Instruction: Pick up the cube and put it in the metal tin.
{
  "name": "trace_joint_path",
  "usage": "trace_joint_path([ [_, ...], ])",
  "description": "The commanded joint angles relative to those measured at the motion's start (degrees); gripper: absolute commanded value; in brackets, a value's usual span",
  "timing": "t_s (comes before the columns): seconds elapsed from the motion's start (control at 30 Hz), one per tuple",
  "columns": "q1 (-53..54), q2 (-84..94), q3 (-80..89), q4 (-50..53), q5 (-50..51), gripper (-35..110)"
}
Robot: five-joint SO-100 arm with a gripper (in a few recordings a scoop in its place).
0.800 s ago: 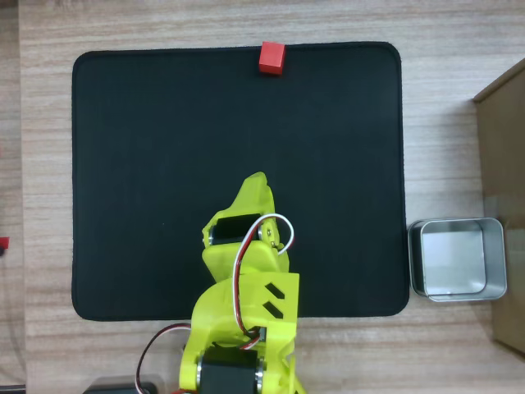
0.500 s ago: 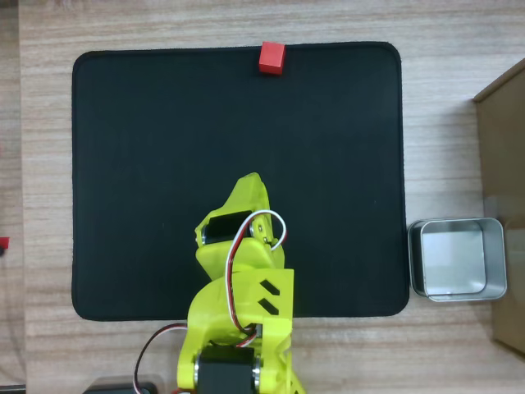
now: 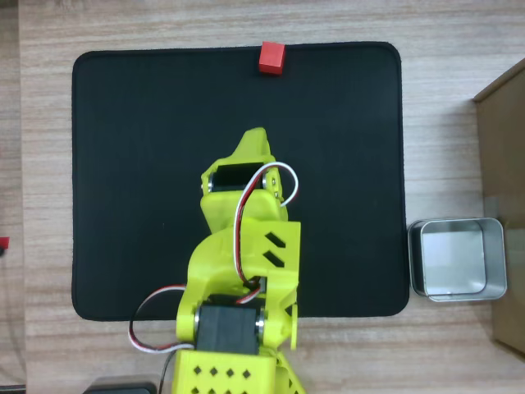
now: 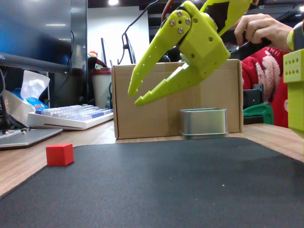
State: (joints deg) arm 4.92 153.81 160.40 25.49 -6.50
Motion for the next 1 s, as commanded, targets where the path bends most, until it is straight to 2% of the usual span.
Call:
trace_joint_path([
  [0.0, 0.88, -2.29, -2.02, -2.64, 0.44, 0],
  [0.23, 2.90, -17.31, -12.57, -5.62, 8.26, 0],
  [0.53, 3.96, -35.60, -26.89, -7.73, 12.48, 0],
  [0.73, 3.69, -42.19, -31.99, -7.91, 12.74, 11],
  [0.97, 3.34, -52.12, -37.27, -9.84, 15.12, 14],
])
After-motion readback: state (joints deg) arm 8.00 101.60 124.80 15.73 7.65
